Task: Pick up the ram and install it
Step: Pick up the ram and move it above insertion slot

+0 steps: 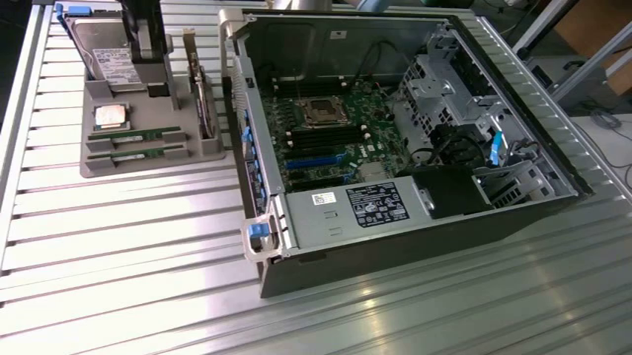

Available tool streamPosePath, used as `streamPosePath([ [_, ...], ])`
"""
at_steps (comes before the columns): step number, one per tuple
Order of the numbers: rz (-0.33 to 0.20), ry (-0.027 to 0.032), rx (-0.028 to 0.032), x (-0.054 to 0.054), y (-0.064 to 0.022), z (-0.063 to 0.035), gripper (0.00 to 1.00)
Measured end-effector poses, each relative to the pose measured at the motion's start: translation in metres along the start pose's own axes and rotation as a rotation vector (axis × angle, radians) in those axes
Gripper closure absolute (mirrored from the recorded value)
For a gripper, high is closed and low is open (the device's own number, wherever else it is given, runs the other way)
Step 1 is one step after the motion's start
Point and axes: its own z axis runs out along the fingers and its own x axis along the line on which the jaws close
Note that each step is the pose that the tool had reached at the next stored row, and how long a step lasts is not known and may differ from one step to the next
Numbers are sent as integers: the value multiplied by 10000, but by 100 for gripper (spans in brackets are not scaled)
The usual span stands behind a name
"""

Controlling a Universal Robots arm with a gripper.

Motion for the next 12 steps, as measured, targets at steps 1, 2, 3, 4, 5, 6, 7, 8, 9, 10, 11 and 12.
streamPosePath([
  [1,0,0,0,0,0,7,64],
  [2,0,0,0,0,-1,14,64],
  [3,0,0,0,0,-1,26,64],
  [4,0,0,0,0,-1,32,64],
  [5,0,0,0,0,-1,40,64],
  [6,0,0,0,1,-2,48,64],
  [7,0,0,1,1,-2,55,64],
  [8,0,0,0,1,-2,66,64],
  [9,0,0,1,1,-3,74,64],
  [10,0,0,0,1,-3,78,64],
  [11,0,0,0,1,-3,83,64],
  [12,0,0,0,1,-3,87,64],
])
